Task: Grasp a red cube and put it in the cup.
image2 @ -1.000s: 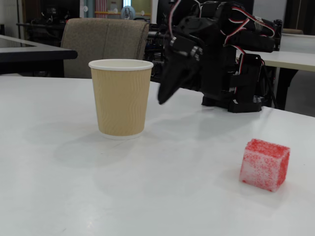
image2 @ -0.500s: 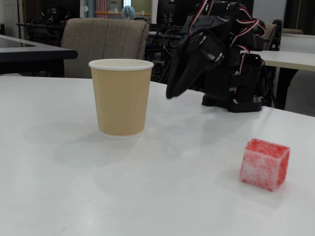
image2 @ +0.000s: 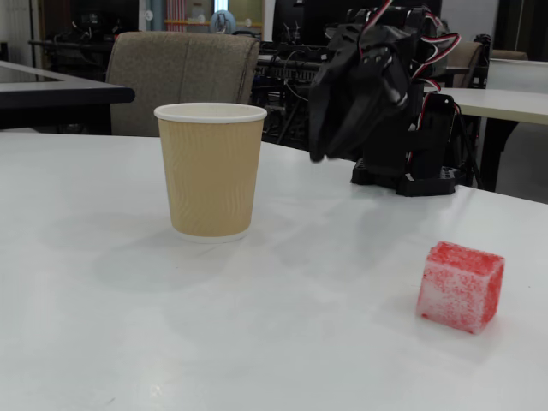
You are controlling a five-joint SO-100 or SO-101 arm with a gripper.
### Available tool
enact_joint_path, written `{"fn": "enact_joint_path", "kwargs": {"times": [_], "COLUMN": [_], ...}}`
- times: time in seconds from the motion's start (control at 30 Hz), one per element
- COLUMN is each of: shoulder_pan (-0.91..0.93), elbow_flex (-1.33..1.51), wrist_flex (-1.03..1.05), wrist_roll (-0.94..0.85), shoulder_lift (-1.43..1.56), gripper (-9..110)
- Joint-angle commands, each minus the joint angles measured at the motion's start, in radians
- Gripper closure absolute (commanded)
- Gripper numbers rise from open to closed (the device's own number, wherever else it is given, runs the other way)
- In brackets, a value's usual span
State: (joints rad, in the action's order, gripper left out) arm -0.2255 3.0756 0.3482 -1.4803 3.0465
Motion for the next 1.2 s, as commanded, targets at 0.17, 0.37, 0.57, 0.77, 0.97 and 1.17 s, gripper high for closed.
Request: {"fn": "enact_joint_path", "kwargs": {"times": [0.17, 0.37, 0.57, 0.77, 0.97, 1.17], "shoulder_pan": [0.029, 0.023, 0.018, -0.005, -0.051, -0.143], "elbow_flex": [-0.146, -0.33, -0.42, -0.482, -0.529, -0.497], "wrist_flex": [-0.227, -0.333, -0.442, -0.52, -0.549, -0.549], "wrist_roll": [-0.081, -0.081, -0.109, -0.11, -0.11, -0.11], "shoulder_lift": [-0.42, -0.698, -0.904, -1.043, -1.109, -1.049], "gripper": [98, 94, 87, 84, 84, 84]}}
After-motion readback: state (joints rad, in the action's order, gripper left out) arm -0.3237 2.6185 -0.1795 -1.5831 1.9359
